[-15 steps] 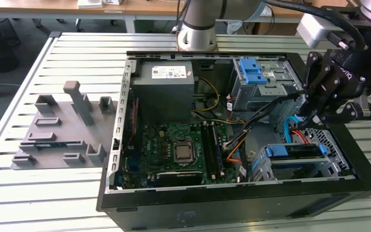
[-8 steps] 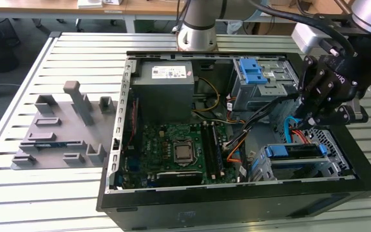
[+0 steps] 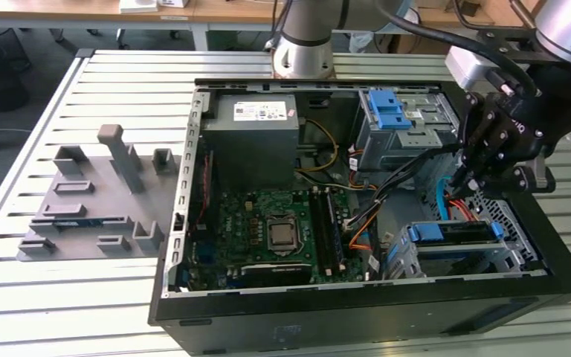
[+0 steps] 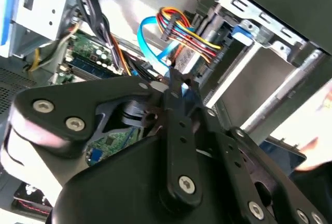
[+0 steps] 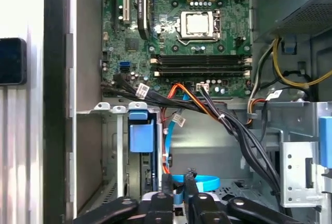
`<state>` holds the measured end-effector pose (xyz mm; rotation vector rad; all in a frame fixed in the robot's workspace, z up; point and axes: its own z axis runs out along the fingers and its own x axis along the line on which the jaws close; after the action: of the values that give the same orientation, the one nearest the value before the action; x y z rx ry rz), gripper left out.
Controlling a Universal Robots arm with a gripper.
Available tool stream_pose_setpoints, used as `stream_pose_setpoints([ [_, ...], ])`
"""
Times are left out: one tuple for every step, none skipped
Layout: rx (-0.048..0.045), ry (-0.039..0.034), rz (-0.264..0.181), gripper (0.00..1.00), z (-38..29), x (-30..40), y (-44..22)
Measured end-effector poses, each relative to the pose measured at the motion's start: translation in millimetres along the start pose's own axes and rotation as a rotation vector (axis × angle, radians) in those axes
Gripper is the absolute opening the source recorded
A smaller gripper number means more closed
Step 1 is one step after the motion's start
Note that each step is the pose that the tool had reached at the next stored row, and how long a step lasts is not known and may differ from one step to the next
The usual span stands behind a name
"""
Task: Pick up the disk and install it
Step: 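Insert the second disk wire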
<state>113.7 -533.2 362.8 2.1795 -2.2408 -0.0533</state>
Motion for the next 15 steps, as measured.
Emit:
stream_pose_setpoints([
  [-0.0004, -0.0127, 0.000, 0.24, 0.5, 0.0, 0.0],
  [-0.0007, -0.0249, -0.001, 0.17, 0.9, 0.0, 0.0],
  [-0.0010, -0.0365, -0.001, 0.17, 1.2, 0.0, 0.0],
  [-0.0013, -0.0459, -0.002, 0.17, 1.9, 0.0, -0.1],
  [-0.0014, -0.0503, -0.002, 0.17, 2.8, 0.2, -0.1],
  [-0.0014, -0.0510, -0.002, 0.17, 3.7, 0.9, -0.1],
  [-0.0015, -0.0510, -0.002, 0.17, 4.4, 2.3, -0.1],
  [-0.0014, -0.0509, -0.002, 0.17, 5.2, 4.2, 0.0],
  [-0.0014, -0.0509, -0.002, 0.17, 6.0, 6.2, 0.2],
  [-0.0015, -0.0509, -0.002, 0.17, 6.8, 8.3, 0.2],
  [-0.0014, -0.0507, -0.002, 0.17, 7.6, 10.2, 0.3],
  [-0.0015, -0.0508, -0.002, 0.17, 8.7, 12.1, 0.3],
  [-0.0014, -0.0509, -0.002, 0.17, 10.1, 14.0, 0.2],
  [-0.0015, -0.0508, -0.002, 0.17, 11.6, 15.5, 0.1],
  [-0.0015, -0.0511, -0.002, 0.17, 13.5, 16.7, 0.1],
])
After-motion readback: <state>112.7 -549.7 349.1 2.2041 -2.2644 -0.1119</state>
